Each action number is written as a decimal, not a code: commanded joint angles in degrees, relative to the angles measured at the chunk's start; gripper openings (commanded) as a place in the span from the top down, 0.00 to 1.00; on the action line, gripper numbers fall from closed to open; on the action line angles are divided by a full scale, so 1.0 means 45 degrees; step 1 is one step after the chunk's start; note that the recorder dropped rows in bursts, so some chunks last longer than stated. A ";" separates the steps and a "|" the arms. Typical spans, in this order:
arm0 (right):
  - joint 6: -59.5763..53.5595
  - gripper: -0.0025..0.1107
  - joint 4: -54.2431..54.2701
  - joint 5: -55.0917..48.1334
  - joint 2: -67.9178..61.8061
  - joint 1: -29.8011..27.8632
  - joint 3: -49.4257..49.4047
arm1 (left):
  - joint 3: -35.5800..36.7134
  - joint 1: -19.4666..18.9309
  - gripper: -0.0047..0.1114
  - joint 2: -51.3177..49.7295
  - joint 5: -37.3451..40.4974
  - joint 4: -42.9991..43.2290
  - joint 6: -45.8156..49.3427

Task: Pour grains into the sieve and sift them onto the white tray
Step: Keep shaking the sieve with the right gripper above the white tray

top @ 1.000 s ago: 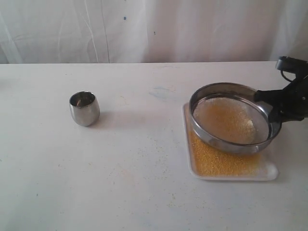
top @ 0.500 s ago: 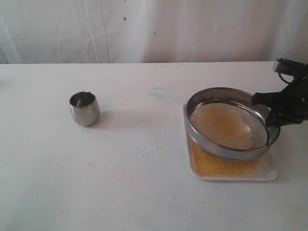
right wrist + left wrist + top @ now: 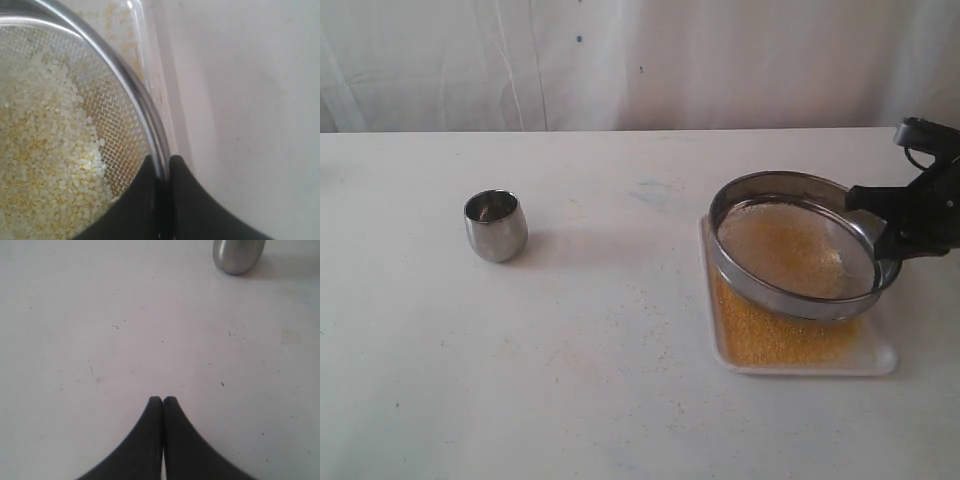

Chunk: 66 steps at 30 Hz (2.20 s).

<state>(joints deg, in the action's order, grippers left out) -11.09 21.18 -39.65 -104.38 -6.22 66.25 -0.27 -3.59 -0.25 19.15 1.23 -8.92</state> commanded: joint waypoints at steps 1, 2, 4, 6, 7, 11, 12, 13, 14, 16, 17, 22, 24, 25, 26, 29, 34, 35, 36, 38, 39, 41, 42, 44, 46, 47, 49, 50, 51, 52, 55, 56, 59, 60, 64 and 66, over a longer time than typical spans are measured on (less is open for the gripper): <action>-0.0681 0.98 0.0282 0.0248 0.0177 -0.0018 0.0033 | 0.0060 0.0245 0.96 0.0056 0.0403 -0.0080 -0.0020; -0.0681 0.98 0.0282 0.0745 0.0177 -0.0018 0.0068 | 0.0060 0.0217 0.96 0.0056 0.0403 -0.0080 -0.0020; -0.0659 0.98 0.0214 0.1161 0.0177 -0.0042 0.0107 | 0.0060 0.0217 0.96 0.0056 0.0403 -0.0080 -0.0020; -0.0363 0.98 0.0214 0.0129 0.0177 -0.0042 0.0107 | 0.0060 0.0217 0.96 0.0056 0.0403 -0.0080 -0.0020; -0.0424 0.98 0.0214 -0.0486 0.0177 -0.0042 0.0022 | 0.0060 0.0217 0.96 0.0056 0.0403 -0.0080 -0.0020; -0.1416 0.98 0.0207 -0.0962 0.0177 -0.0042 -0.0441 | 0.0060 0.0217 0.96 0.0056 0.0403 -0.0080 -0.0020; -0.1518 0.98 0.0207 -0.0418 0.0177 -0.0042 -0.0469 | 0.0060 0.0217 0.96 0.0056 0.0403 -0.0080 -0.0020; -0.1518 0.98 0.0207 0.0150 0.0177 -0.0042 -0.0469 | 0.0060 0.0217 0.96 0.0056 0.0403 -0.0080 -0.0020; -0.1518 0.98 0.0232 0.0773 0.0177 -0.0042 -0.0444 | 0.0060 0.0217 0.96 0.0056 0.0403 -0.0080 -0.0020; -0.1518 0.98 0.0206 0.1288 0.0177 -0.0042 -0.0417 | 0.0060 0.0217 0.96 0.0056 0.0403 -0.0080 -0.0020; -0.1467 0.98 0.0206 0.0981 0.0205 -0.0042 -0.0423 | 0.0060 0.0217 0.96 0.0056 0.0403 -0.0080 -0.0020; -0.1441 0.98 0.0315 -0.2113 0.0205 -0.0042 -0.0411 | 0.0060 0.0217 0.96 0.0056 0.0403 -0.0080 -0.0020; -0.1548 0.98 0.0313 -0.1216 0.0205 -0.0042 -0.0362 | 0.0060 0.0217 0.96 0.0056 0.0403 -0.0080 -0.0020; -0.1548 0.98 0.0281 -0.0042 0.0205 -0.0042 -0.0362 | 0.0060 0.0217 0.96 0.0056 0.0403 -0.0080 -0.0020; -0.1493 0.98 0.0235 0.0746 0.0205 -0.0042 -0.0362 | 0.0060 0.0217 0.96 0.0056 0.0403 -0.0080 -0.0020; -0.0648 0.98 0.0292 0.1316 0.0205 -0.0042 -0.0362 | 0.0060 0.0217 0.96 0.0056 0.0403 -0.0080 -0.0020; -0.1322 0.98 0.0235 0.0046 0.0205 -0.0042 -0.0674 | 0.0060 0.0217 0.96 0.0056 0.0403 -0.0080 -0.0020; -0.1348 0.98 0.0205 0.0476 0.0205 -0.0042 -0.0699 | 0.0060 0.0217 0.96 0.0056 0.0403 -0.0080 -0.0020; -0.1376 0.98 0.0205 0.1048 0.0205 -0.0042 -0.0725 | 0.0060 0.0217 0.96 0.0056 0.0403 -0.0080 -0.0020; -0.1491 0.98 0.0205 0.1558 0.0205 -0.0042 -0.0725 | 0.0060 0.0217 0.96 0.0056 0.0403 -0.0080 -0.0020; -0.1491 0.98 0.0231 0.1279 0.0205 -0.0042 -0.0725 | 0.0060 0.0217 0.96 0.0056 0.0403 -0.0080 -0.0020; -0.1491 0.98 0.0253 -0.0094 0.0205 -0.0042 -0.0803 | 0.0060 0.0217 0.96 0.0056 0.0403 -0.0080 -0.0020; -0.1491 0.98 0.0260 -0.0887 0.0205 -0.0042 -0.0938 | 0.0060 0.0217 0.96 0.0056 0.0403 -0.0080 -0.0020; -0.1491 0.98 0.0424 -0.0516 0.0205 -0.0012 -0.1240 | 0.0060 0.0217 0.96 0.0056 0.0403 -0.0080 -0.0020; -0.0516 0.98 0.0477 0.1416 0.0180 -0.0012 -0.1279 | 0.0060 0.0217 0.96 0.0056 0.0403 -0.0080 -0.0020; -0.0099 0.98 0.0477 0.2508 0.0180 -0.0012 -0.1279 | 0.0060 0.0217 0.96 0.0056 0.0403 -0.0080 -0.0020; -0.0165 0.98 0.0556 0.0413 0.0206 -0.0012 -0.1279 | 0.0060 0.0217 0.96 0.0056 0.0403 -0.0080 -0.0020; -0.0358 0.98 0.0530 -0.0694 0.0206 -0.0012 -0.1397 | 0.0060 0.0217 0.96 0.0056 0.0403 -0.0080 -0.0020; -0.0892 0.98 0.1106 -0.0009 0.0206 0.0085 -0.1661 | 0.0060 0.0217 0.96 0.0056 0.0403 -0.0080 -0.0020; -0.1028 0.98 0.1142 0.0981 0.0206 0.0113 -0.1684 | 0.0060 0.0217 0.96 0.0056 0.0403 -0.0080 -0.0020; -0.0139 0.98 0.0963 0.1452 0.0205 0.0113 -0.1681 | 0.0060 0.0217 0.96 0.0056 0.0403 -0.0080 -0.0020; -0.0163 0.98 0.0694 0.0726 0.0224 0.0113 -0.1759 | 0.0060 0.0217 0.96 0.0056 0.0403 -0.0080 -0.0020; -0.0191 0.98 0.0611 0.2856 0.0224 0.0087 -0.1661 | 0.0060 0.0217 0.96 0.0056 0.0403 -0.0080 -0.0020; -0.0191 0.98 0.0611 0.2863 0.0224 0.0066 -0.1512 | 0.0060 0.0217 0.96 0.0056 0.0403 -0.0080 -0.0020; -0.0628 0.98 0.0554 0.0814 0.0819 0.0169 -0.1842 | 0.0060 0.0217 0.96 0.0056 0.0403 -0.0080 -0.0020; -0.0628 0.98 0.0554 0.2306 0.1080 0.0204 -0.1892 | 0.0060 0.0217 0.96 0.0056 0.0403 -0.0080 -0.0020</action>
<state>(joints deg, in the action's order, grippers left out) -13.08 22.81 -34.69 -101.84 -5.51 58.09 -0.27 -2.97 -0.25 19.15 1.23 -8.92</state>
